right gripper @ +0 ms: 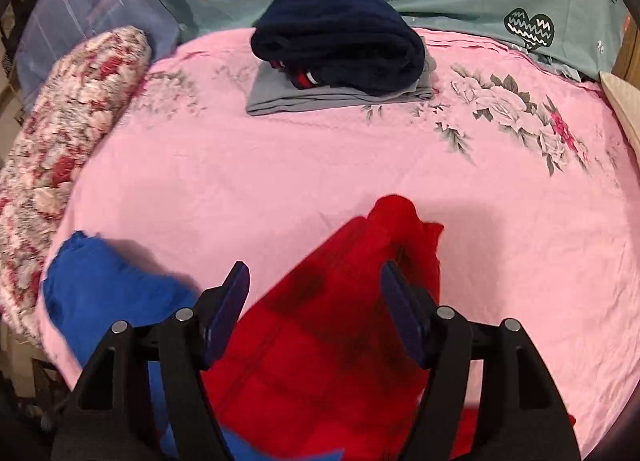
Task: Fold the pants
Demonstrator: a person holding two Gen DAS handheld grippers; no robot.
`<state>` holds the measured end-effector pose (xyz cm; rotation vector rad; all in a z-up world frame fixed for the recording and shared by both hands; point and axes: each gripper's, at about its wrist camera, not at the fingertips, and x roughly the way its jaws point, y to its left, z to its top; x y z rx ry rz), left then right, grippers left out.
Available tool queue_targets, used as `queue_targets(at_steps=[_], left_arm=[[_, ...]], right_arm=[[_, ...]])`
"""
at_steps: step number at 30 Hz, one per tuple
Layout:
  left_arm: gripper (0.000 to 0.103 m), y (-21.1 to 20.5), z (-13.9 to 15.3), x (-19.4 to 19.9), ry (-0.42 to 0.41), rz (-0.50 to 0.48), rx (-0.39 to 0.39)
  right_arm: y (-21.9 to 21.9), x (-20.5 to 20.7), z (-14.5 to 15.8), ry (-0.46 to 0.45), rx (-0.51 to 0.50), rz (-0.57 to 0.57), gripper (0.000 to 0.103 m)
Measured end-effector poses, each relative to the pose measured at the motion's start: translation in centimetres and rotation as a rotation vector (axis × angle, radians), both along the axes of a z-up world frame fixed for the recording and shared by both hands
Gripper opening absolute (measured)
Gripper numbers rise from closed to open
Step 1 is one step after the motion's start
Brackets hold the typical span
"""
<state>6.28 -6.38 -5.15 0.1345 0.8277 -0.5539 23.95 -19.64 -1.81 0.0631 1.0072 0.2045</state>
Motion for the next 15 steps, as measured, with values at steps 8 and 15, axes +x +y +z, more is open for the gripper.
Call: queue_targets(at_steps=[8,15], left_arm=[[0.029,-0.5,-1.6,0.3,0.049,-0.037,0.0],[0.023,-0.6,-1.7,0.1,0.047,-0.075,-0.028]], right_arm=[[1.8,2.6,-5.2,0.093,-0.159,0.016,0.002],[-7.2,-6.9,2.3,-0.182,0.115,-0.017,0.001]])
